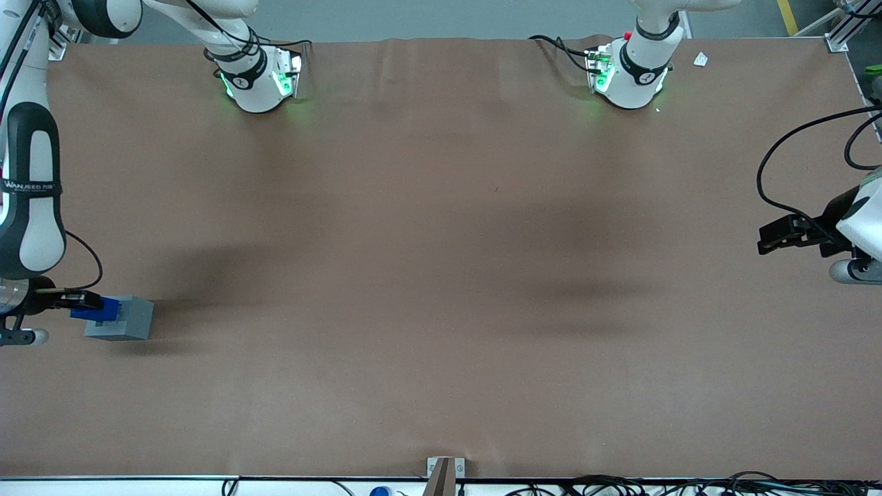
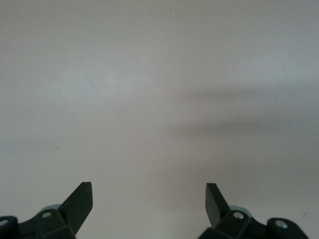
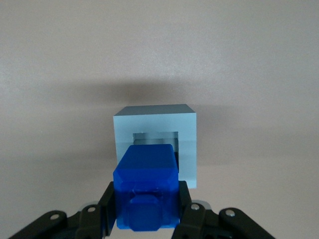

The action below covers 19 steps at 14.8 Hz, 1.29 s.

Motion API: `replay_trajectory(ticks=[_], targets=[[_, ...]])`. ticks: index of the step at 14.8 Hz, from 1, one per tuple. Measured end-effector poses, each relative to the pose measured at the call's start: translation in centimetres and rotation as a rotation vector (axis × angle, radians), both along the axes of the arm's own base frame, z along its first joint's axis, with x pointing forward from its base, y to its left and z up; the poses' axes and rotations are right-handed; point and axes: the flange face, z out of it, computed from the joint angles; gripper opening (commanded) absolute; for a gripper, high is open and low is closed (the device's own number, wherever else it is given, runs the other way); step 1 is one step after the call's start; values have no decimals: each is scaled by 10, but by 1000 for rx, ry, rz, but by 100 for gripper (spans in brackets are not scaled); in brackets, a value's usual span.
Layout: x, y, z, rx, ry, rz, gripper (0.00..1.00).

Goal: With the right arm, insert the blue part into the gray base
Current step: 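Lower the blue block into the gray base's square opening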

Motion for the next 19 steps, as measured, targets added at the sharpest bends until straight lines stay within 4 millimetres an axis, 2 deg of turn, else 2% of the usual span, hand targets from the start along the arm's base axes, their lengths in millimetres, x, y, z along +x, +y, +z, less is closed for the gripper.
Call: replay_trajectory(ticks=[8, 19], targets=[[2, -6, -8, -2, 6, 2, 10], [5, -1, -9, 24, -5, -6, 10]])
